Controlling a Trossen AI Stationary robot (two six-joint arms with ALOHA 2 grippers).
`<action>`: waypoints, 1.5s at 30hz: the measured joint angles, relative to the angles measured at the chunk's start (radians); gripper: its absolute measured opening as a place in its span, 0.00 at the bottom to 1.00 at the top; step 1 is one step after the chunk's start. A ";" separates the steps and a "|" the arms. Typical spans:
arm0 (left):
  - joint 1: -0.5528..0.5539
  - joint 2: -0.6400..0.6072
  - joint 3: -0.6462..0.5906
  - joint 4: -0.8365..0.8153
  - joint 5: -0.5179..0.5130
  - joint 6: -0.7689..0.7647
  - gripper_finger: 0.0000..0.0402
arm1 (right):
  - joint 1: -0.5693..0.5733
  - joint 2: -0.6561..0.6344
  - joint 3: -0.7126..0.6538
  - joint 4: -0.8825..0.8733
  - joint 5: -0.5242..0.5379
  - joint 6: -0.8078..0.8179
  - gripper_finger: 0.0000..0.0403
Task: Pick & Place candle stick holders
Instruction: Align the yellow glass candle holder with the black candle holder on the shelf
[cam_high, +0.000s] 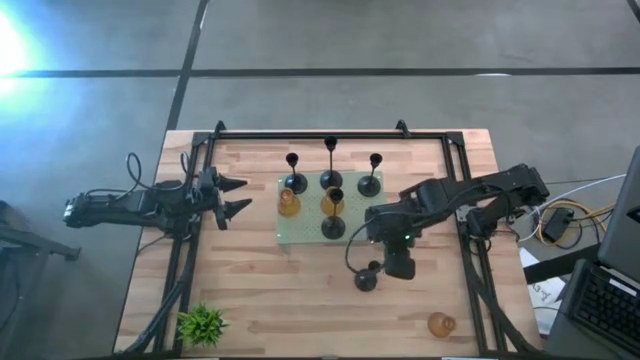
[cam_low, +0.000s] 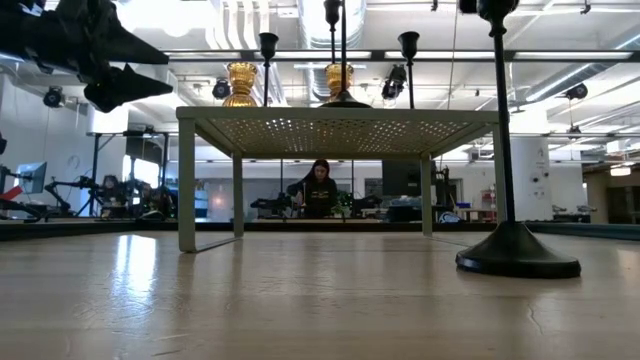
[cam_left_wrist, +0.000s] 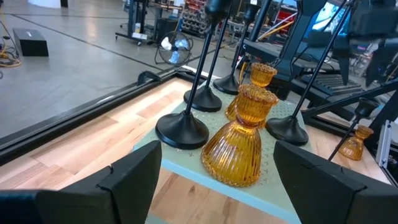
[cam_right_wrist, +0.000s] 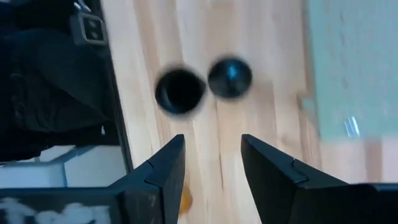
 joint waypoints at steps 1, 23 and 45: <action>0.000 0.000 0.000 -0.002 0.000 0.000 0.78 | 0.006 0.000 0.019 -0.044 0.007 0.026 0.37; 0.000 0.000 0.000 -0.010 0.000 0.023 0.78 | 0.631 -0.166 -0.227 -0.033 0.356 1.149 0.31; 0.000 0.000 0.000 -0.010 0.000 0.029 0.78 | 0.873 -0.133 -0.400 0.131 0.310 1.671 0.24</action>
